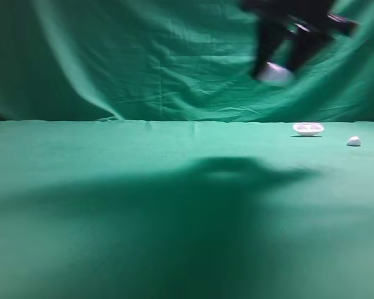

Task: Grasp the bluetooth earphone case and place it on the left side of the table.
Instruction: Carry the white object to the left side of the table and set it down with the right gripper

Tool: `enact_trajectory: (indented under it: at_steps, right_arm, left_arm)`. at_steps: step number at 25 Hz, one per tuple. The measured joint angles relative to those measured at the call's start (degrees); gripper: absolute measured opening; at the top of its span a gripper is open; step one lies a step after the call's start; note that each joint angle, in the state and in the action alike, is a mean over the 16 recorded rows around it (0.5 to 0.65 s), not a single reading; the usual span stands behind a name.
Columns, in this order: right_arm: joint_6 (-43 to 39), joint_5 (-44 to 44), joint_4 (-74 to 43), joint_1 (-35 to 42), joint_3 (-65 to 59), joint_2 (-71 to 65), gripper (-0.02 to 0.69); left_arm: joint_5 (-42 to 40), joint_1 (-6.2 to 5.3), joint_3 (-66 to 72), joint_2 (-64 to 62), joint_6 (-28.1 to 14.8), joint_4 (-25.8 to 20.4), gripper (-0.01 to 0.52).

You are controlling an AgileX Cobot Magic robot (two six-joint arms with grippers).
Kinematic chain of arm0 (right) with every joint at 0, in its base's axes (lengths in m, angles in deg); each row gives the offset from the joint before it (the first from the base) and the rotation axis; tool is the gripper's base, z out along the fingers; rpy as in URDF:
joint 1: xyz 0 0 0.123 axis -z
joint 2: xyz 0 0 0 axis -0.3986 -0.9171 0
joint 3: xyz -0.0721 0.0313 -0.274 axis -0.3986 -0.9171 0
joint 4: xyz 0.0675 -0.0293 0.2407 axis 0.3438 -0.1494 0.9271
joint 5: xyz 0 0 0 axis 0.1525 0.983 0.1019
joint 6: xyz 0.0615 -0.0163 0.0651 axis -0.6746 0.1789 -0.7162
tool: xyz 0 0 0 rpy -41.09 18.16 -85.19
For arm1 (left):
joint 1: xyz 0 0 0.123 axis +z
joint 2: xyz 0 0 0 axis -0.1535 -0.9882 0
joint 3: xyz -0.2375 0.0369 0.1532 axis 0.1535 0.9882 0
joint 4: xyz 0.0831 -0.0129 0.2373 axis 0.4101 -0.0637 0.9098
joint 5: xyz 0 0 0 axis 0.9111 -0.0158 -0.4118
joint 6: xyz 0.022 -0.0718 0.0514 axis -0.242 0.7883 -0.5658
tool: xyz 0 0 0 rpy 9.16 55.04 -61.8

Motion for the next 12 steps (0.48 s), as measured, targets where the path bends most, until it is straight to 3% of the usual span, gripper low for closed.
enact_trajectory:
  at_steps: [6, 12]
  right_arm:
    - [0.00, 0.56, -0.52, -7.60, 9.13, -9.77, 0.319]
    - [0.17, -1.55, -1.84, -10.40, 12.42, -16.11, 0.322]
  left_arm:
    - [0.00, 0.00, 0.00, 0.00, 0.00, 0.00, 0.000]
    - [0.00, 0.00, 0.00, 0.00, 0.00, 0.00, 0.000]
